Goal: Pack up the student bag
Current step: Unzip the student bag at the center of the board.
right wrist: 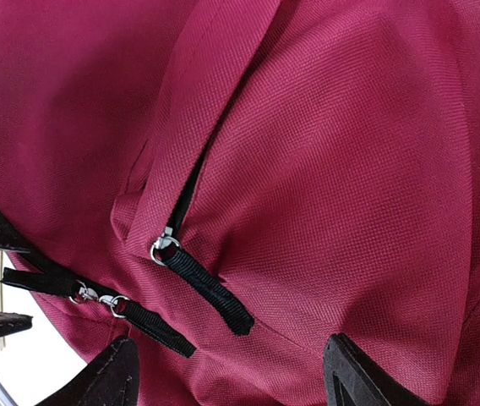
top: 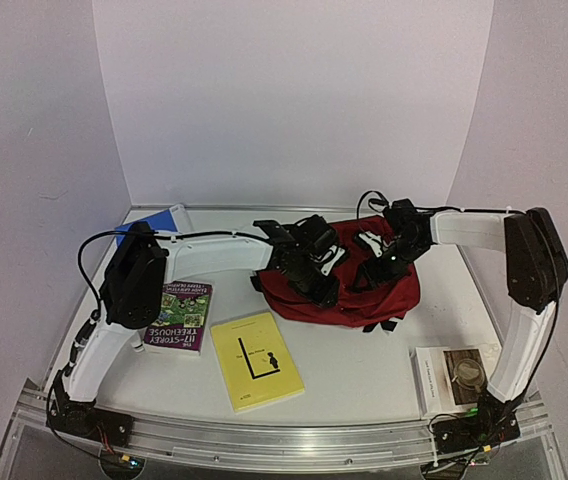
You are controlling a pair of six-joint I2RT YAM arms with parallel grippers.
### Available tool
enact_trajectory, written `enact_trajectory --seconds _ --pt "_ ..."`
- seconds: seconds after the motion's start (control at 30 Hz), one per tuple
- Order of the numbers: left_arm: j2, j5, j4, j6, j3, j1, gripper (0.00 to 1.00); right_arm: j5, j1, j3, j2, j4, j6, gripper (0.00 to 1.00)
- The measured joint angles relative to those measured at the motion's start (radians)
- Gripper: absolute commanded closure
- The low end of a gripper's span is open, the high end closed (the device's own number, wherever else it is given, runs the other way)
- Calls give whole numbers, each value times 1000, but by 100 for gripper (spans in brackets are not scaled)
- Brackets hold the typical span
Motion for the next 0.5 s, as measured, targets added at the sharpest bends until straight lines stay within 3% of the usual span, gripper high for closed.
enact_trajectory --seconds 0.17,0.37,0.5 --pt "16 3 -15 3 10 0 65 0 0 0 1 2 0 26" --pt "30 7 -22 5 18 0 95 1 0 0 2 4 0 26" --pt "30 6 -22 4 19 0 100 11 0 0 7 7 -1 27"
